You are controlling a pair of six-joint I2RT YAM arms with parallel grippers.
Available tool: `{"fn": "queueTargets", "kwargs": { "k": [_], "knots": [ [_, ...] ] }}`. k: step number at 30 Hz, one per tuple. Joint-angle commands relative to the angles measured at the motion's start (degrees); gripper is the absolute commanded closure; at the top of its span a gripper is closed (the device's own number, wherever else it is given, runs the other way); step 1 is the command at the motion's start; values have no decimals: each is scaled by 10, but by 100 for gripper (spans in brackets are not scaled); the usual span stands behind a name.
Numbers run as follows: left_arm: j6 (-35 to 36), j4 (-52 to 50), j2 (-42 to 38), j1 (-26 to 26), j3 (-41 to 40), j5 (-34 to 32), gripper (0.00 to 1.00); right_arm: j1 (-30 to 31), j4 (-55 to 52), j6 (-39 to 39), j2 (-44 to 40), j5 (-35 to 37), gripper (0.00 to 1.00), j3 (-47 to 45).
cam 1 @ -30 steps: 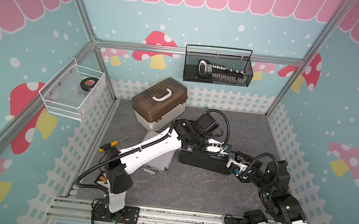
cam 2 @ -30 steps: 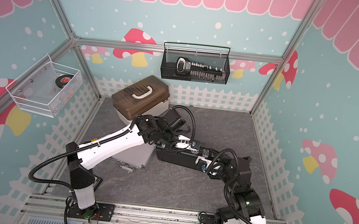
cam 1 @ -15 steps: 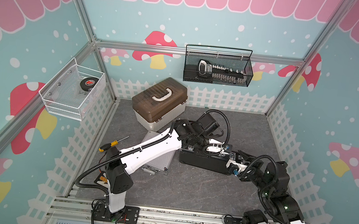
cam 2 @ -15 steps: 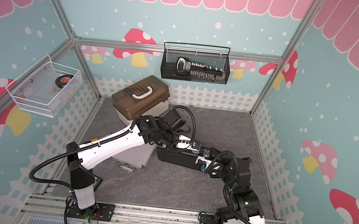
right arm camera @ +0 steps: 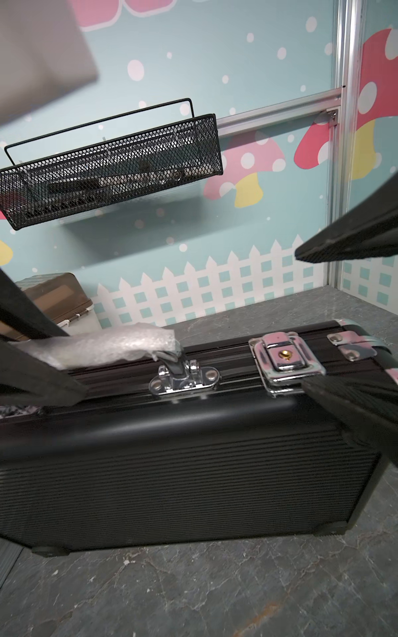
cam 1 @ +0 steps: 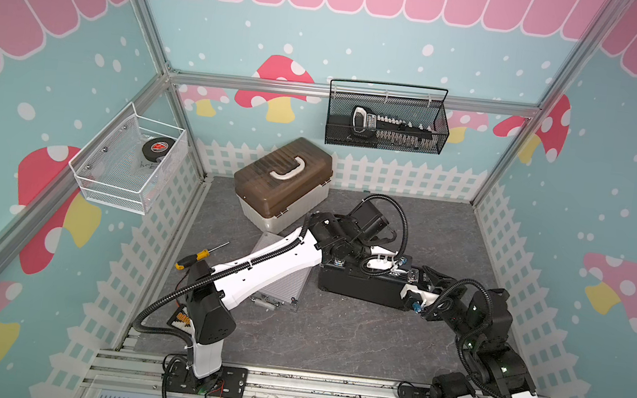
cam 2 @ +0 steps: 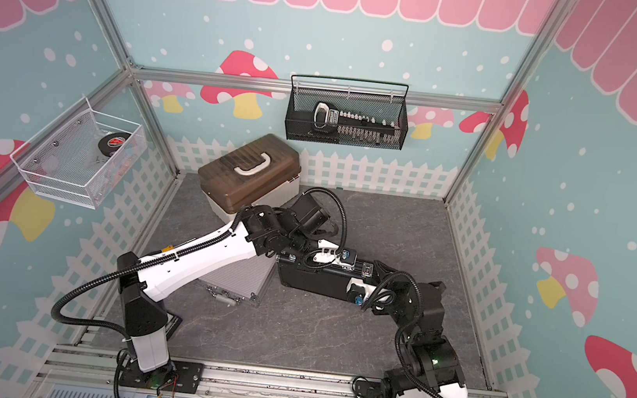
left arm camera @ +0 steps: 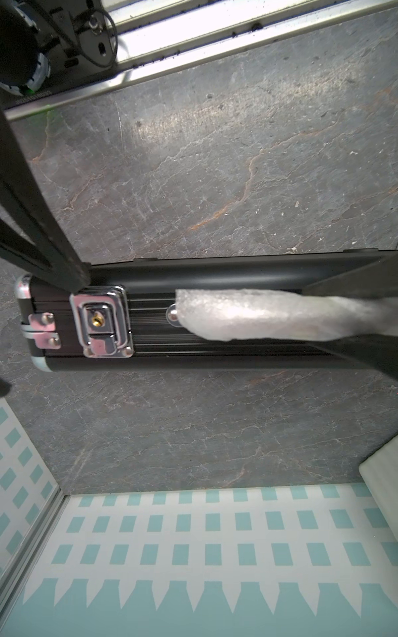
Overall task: Open the poker set cases
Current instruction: Open the fastener on the poker set case.
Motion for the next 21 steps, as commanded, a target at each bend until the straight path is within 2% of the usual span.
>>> {"fn": "queueTargets", "kwargs": {
  "k": [1, 12, 21],
  "knots": [
    [10, 0, -29, -12, -8, 71, 100, 1, 35, -24, -6, 25, 49, -15],
    [17, 0, -32, -14, -13, 88, 100, 13, 70, -97, -6, 22, 49, -41],
    [22, 0, -37, -17, -20, 101, 100, 24, 77, -136, 11, 64, 49, -40]
  ]
}}
